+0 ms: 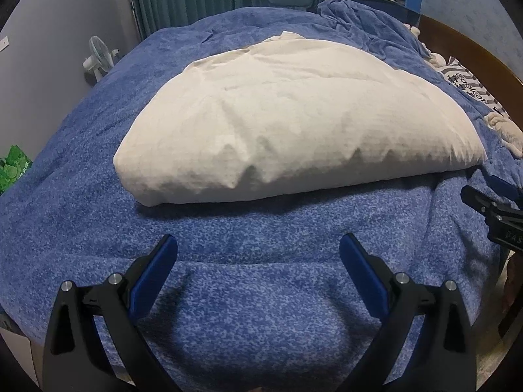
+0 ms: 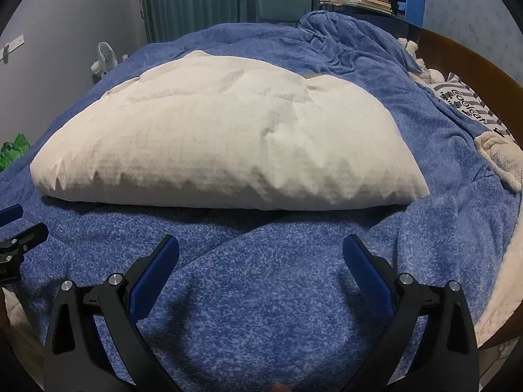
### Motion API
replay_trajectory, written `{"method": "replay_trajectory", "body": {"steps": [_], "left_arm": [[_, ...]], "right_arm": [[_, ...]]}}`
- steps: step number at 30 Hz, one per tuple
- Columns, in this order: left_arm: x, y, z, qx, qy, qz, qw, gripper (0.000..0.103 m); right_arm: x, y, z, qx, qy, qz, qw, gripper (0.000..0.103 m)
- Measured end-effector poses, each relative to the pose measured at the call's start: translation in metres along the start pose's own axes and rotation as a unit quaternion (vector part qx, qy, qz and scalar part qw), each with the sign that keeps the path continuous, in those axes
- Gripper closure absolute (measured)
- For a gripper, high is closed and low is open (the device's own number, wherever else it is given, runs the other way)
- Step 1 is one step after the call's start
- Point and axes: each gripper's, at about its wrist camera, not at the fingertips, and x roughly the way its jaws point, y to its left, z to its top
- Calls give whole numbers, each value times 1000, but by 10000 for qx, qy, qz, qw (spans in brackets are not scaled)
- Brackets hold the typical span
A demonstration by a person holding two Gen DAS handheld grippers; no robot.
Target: Fold large clothes
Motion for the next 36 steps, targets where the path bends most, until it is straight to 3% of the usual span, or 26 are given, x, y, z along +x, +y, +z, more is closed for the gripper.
{"method": "replay_trajectory", "body": {"steps": [8,36], "left_arm": [[-2,-6,0,72,-26,89,9999,8],[-5,-6,7,-272,34,-240,9993,8]], "right_arm": [[-1,2,0,-56,-21,-34,10000,7],[4,-2,3,-35,80,-93,9999,7]]}}
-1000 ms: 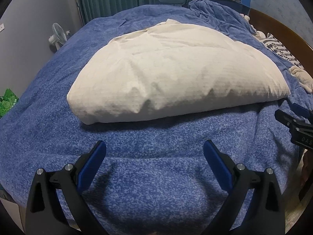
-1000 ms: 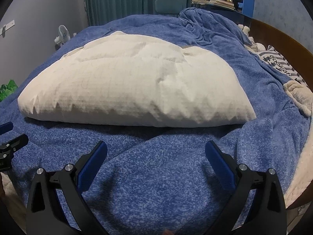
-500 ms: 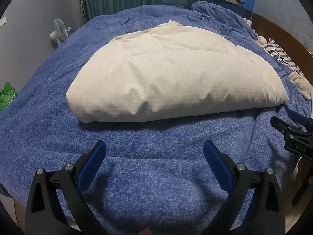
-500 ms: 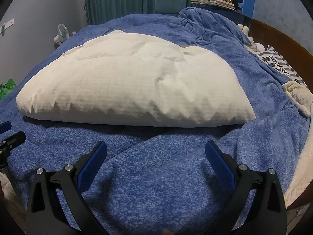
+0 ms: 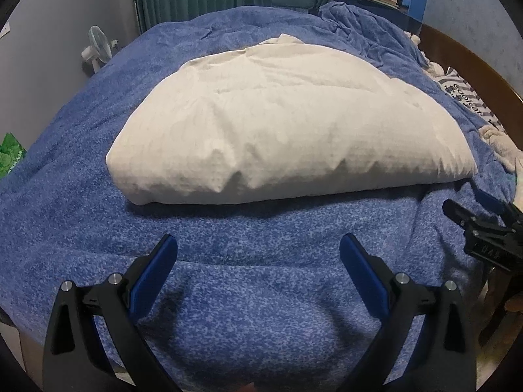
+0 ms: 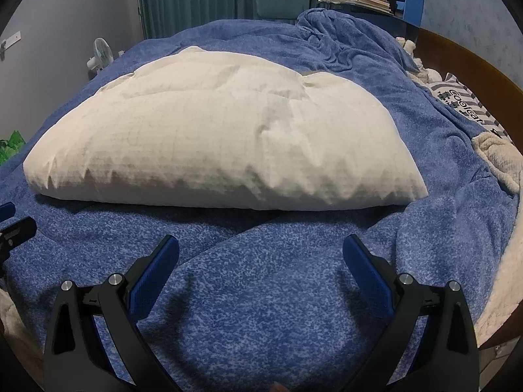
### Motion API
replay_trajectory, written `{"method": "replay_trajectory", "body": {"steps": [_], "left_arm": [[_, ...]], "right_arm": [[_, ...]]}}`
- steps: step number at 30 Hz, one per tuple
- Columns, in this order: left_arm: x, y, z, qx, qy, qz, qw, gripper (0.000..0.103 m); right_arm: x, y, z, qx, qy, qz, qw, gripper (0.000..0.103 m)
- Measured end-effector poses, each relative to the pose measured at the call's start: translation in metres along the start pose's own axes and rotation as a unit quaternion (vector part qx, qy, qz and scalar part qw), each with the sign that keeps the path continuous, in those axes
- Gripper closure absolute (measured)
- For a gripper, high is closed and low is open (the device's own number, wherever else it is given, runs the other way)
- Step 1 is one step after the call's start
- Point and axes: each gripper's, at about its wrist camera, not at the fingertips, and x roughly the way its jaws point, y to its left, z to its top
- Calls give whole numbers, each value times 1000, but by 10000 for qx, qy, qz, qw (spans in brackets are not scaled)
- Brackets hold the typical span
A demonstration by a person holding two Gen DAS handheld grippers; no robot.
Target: Fold large clothes
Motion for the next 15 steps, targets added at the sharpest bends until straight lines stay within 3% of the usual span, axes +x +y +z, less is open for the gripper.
{"method": "replay_trajectory", "body": {"steps": [15], "left_arm": [[2,-10,1,214,-8,270,9994,8]], "right_arm": [[5,-1,0,25,80,-24,10000,7]]}}
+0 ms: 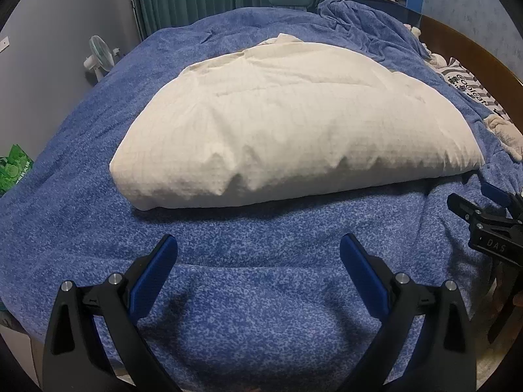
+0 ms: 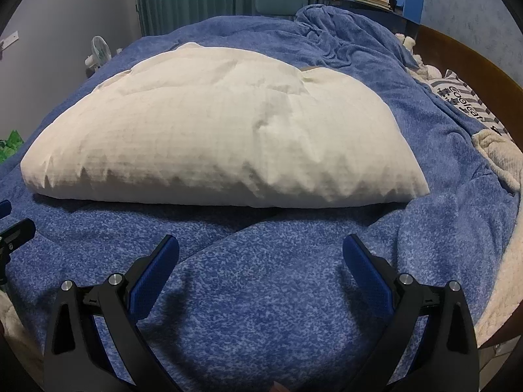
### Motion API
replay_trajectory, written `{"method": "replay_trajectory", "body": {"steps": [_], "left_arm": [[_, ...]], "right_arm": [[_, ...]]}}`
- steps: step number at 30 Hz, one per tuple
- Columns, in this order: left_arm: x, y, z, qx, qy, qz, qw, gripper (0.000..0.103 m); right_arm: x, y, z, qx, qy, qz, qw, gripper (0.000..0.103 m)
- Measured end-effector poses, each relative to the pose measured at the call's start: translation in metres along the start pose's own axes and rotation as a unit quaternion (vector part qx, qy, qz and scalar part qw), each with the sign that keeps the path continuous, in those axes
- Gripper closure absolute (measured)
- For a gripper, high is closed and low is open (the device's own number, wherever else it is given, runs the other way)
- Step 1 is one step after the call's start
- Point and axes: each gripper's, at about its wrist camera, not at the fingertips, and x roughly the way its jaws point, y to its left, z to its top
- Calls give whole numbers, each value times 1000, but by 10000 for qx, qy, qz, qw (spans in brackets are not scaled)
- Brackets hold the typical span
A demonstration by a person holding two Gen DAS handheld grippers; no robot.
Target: Fold large clothes
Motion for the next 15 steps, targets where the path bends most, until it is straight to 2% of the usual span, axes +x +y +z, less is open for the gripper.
{"method": "replay_trajectory", "body": {"steps": [6,11,15], "left_arm": [[-1,-3,1,68,-52,71,9999,8],[1,-4,1,74,47,-145,9999,8],[2,-2,2,51,89,-101,9999,8]], "right_arm": [[0,1,0,-16,-2,-12,10000,7],[0,1,0,-18,-3,-7,10000,7],[0,2,0,-19,-1,-14,10000,7]]}}
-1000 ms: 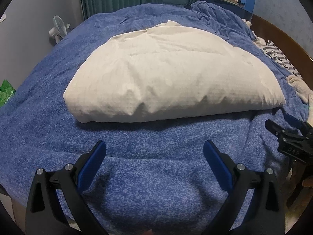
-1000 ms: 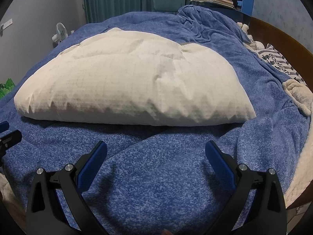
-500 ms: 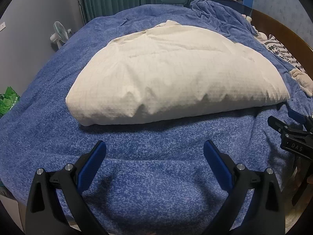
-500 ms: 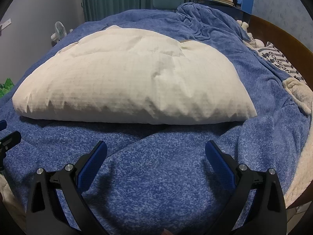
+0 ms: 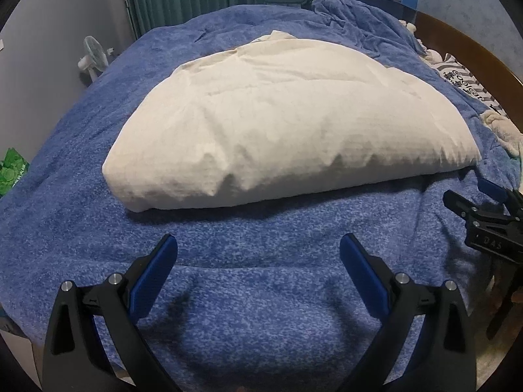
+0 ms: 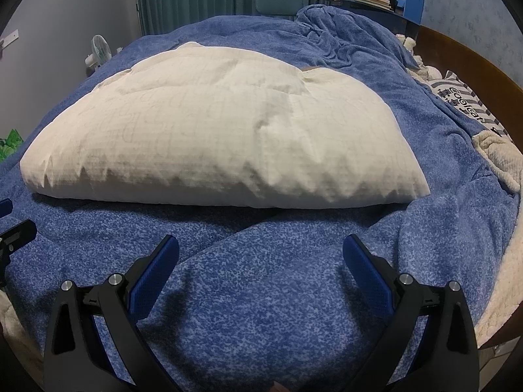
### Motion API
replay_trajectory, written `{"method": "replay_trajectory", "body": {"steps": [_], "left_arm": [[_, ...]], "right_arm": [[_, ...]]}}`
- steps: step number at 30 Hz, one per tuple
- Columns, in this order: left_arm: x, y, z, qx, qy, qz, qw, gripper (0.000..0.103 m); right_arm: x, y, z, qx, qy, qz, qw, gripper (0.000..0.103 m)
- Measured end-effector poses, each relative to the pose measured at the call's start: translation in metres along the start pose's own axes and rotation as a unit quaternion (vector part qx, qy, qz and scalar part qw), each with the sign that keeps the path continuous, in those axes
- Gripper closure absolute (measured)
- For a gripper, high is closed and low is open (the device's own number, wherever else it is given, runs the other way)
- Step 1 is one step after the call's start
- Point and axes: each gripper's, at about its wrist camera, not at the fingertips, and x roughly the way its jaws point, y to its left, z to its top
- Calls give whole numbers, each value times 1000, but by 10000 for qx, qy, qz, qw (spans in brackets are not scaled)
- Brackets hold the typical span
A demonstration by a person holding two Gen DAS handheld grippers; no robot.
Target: Fold large clothes
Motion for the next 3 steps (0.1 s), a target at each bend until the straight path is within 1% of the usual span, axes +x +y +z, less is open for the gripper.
{"method": "replay_trajectory", "body": {"steps": [3], "left_arm": [[1,2,0,-82,51,-75,9999,8]], "right_arm": [[0,0,0,-1,-1,-1,10000,7]]}}
